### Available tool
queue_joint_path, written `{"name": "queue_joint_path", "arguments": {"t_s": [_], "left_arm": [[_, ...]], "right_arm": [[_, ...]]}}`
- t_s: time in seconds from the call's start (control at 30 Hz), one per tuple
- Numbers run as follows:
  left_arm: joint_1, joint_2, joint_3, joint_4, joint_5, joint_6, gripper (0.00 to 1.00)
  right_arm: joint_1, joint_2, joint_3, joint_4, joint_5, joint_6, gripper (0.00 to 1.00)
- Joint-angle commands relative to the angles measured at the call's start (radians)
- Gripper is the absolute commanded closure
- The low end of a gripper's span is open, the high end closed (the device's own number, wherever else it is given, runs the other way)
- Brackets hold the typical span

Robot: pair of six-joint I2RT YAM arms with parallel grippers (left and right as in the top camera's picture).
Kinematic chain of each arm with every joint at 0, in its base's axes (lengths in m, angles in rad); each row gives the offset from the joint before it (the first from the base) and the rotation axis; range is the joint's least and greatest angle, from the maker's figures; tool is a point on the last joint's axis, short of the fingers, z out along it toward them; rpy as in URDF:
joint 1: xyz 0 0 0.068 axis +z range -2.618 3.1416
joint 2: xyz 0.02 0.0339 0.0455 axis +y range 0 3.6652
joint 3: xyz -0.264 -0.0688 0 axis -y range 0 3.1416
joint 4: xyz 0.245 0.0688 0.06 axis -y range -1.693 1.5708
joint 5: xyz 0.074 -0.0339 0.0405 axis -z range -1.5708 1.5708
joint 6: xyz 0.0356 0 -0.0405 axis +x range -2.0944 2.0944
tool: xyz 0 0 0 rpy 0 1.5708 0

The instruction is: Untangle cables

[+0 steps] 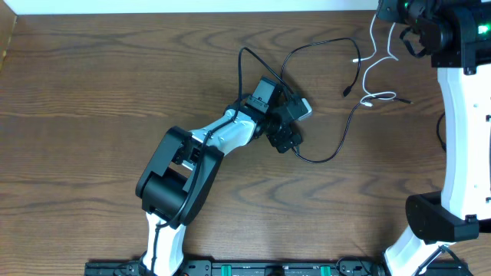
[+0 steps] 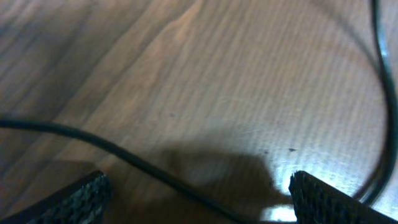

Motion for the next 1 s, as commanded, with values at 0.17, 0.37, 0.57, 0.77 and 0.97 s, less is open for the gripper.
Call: {"name": "queue_joint_path", "arguments": {"t_s": [0.17,0.37,0.57,0.77,0.97], "left_arm": [[0.0,0.011,-0.002,-0.124,-0.323,0.087,0.07],[0.0,0.011,-0.002,-0.158,-0.421,0.096,0.07],[0.027,0.011,-0.002,-0.243,-0.633,0.096,0.07],[0.138,0.011,-0.002,-0.335,-0.645,0.062,0.07],[0.298,0.011,-0.004,-0.383,-0.645,0.03,0.07]], "right_arm": [[-0.008,-0.017,0.018,0.0,0.016,-0.015,0.99],[-0.008,-0.017,0.018,-0.003,0.016,-0.015,0.99],[-0.008,-0.017,0.018,-0.021,0.016,-0.015,0.99],[-0.009,-0.017,0.018,-0.023,0.016,-0.015,0.99],[-0.009,-0.017,0.018,-0.028,0.018,-0.016,0.99]]}}
